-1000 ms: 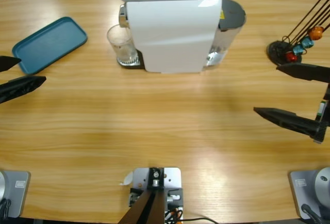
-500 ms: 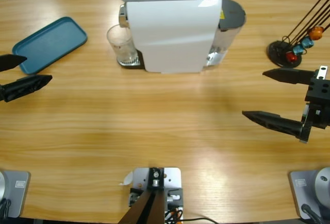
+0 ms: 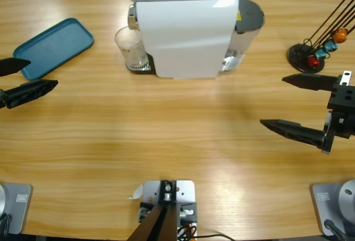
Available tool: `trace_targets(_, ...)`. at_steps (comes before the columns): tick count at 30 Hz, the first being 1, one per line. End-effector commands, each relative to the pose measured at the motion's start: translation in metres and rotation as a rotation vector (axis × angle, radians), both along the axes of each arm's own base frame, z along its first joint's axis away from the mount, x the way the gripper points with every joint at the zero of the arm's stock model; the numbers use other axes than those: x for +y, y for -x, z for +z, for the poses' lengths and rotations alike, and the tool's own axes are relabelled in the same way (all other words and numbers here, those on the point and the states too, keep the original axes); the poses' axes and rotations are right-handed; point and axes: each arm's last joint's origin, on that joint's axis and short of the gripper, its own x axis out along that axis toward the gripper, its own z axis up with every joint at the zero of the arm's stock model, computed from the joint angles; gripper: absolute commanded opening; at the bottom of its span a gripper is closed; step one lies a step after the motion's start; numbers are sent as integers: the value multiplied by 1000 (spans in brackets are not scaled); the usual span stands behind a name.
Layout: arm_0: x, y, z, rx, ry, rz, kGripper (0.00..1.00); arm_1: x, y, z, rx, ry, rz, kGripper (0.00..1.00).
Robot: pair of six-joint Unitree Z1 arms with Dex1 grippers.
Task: Pour coffee
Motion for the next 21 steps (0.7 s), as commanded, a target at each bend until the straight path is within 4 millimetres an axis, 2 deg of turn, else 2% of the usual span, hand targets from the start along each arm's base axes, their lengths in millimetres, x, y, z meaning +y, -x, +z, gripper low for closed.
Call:
trace_targets(1, -1, 0, -14, 39, -41, -24, 977, 1, 2, -13, 38, 26, 26, 1000)
trace_targets(21, -1, 3, -14, 44, -28, -53, 973, 1, 2, -13, 36, 24, 25, 1000)
